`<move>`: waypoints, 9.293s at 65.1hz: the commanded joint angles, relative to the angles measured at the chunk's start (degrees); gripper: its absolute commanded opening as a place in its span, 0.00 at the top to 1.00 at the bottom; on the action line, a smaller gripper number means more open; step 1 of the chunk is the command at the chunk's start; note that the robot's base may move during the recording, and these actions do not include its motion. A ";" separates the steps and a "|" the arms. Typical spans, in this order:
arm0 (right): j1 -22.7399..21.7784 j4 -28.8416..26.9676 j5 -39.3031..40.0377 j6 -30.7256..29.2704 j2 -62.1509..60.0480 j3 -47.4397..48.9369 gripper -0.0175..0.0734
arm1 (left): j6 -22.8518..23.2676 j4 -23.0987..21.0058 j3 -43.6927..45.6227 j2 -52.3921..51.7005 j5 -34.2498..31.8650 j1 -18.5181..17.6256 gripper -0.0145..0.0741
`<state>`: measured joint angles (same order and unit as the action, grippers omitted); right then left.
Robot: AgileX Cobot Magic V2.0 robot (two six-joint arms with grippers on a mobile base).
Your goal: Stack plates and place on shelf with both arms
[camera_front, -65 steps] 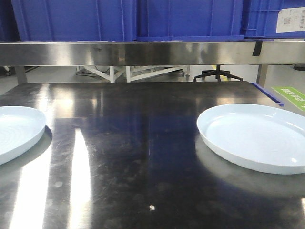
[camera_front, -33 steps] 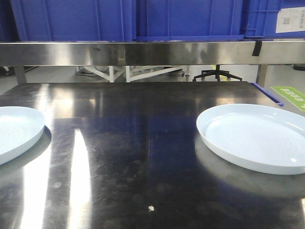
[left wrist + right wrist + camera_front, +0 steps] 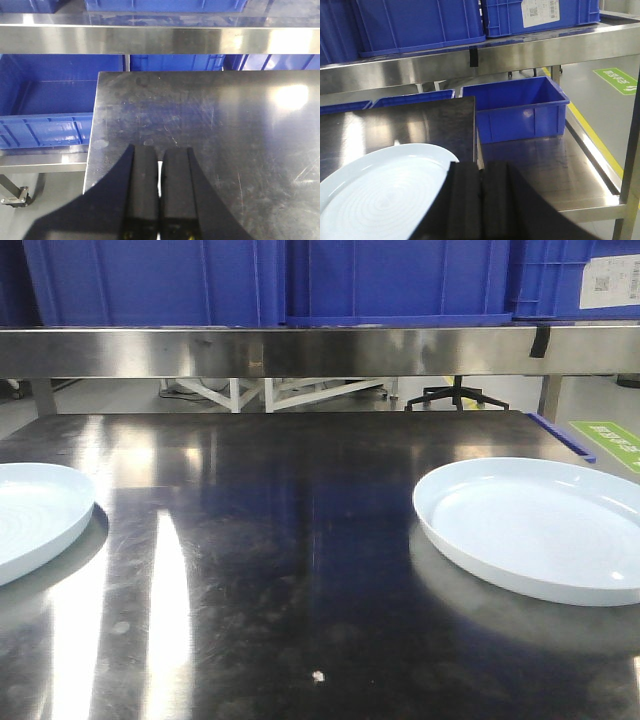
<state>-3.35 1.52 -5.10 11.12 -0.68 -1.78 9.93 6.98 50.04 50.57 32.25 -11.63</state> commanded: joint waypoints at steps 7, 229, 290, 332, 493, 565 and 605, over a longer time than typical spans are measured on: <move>-0.18 0.02 20.94 1.21 -0.85 0.27 0.75 | 0.36 1.39 2.05 -0.26 -4.73 -0.40 0.74; 0.01 -1.52 -11.14 1.32 54.38 38.44 0.20 | 9.51 11.73 3.03 37.53 -4.02 12.70 0.32; 0.01 -1.52 -11.98 1.32 54.38 38.44 0.20 | 9.18 7.65 10.69 35.58 1.08 8.37 0.73; 0.01 -1.52 -12.22 1.32 54.38 38.44 0.20 | 9.18 1.73 19.05 38.82 -2.04 -17.92 0.73; 0.01 -1.52 -14.11 1.32 54.38 38.44 0.22 | 10.89 11.95 -23.85 -10.04 -12.45 10.12 0.74; 0.01 -1.52 -18.78 1.32 54.38 38.44 0.30 | 10.89 11.83 -23.85 -10.04 -12.67 10.12 0.74; 1.58 -3.33 -18.00 1.32 60.52 38.44 0.30 | 10.89 11.83 -23.85 -10.04 -12.67 10.12 0.74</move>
<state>-2.06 -1.76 -27.52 12.85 58.22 34.58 20.30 18.24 24.56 40.69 23.33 -1.63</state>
